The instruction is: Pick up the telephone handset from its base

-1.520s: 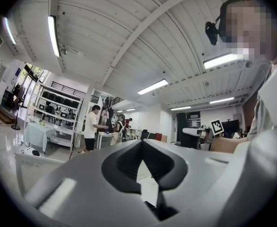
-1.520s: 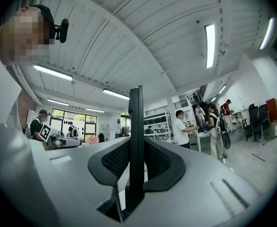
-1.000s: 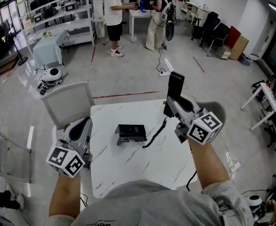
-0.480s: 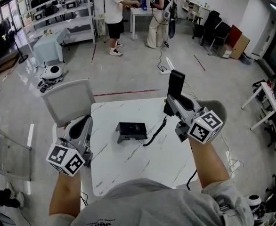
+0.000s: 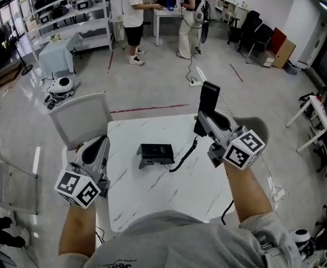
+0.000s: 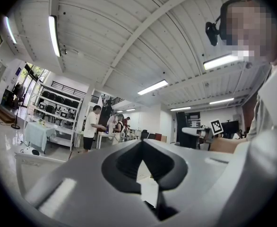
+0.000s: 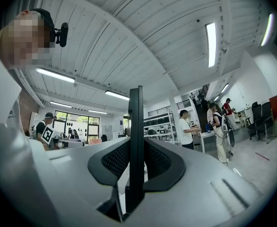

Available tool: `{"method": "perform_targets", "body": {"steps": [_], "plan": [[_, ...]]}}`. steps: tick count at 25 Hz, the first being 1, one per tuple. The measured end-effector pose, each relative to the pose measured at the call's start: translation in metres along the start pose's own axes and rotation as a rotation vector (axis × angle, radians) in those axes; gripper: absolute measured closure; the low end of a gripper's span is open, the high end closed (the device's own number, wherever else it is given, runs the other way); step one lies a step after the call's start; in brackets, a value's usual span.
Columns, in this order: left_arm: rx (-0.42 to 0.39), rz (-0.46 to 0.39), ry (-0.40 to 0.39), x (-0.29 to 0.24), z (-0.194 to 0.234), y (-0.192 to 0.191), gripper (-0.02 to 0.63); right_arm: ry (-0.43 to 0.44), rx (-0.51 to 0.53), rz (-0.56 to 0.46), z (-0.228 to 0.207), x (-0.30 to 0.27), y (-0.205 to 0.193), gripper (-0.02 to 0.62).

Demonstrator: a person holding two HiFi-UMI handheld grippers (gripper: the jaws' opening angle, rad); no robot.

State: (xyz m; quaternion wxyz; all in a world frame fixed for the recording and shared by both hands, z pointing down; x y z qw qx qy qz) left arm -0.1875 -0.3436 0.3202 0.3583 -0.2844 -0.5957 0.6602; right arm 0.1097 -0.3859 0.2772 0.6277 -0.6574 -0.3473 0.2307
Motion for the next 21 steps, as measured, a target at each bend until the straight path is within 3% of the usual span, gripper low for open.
{"method": "perform_targets", "body": {"steps": [21], "plan": [[0.013,0.003,0.011,0.0058,-0.0032,0.0079,0.555,0.016,0.013,0.016,0.0064,-0.0007,0.0021,0.518]]}}
Point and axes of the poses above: the fingertips, and each gripper's own axes: x backward along the fingers, z to its left, y out of its top, the point moved 1 cm from there along x, backward along the fingers, and after that the axes turned 1 degree about z, right-handed, at the moved point
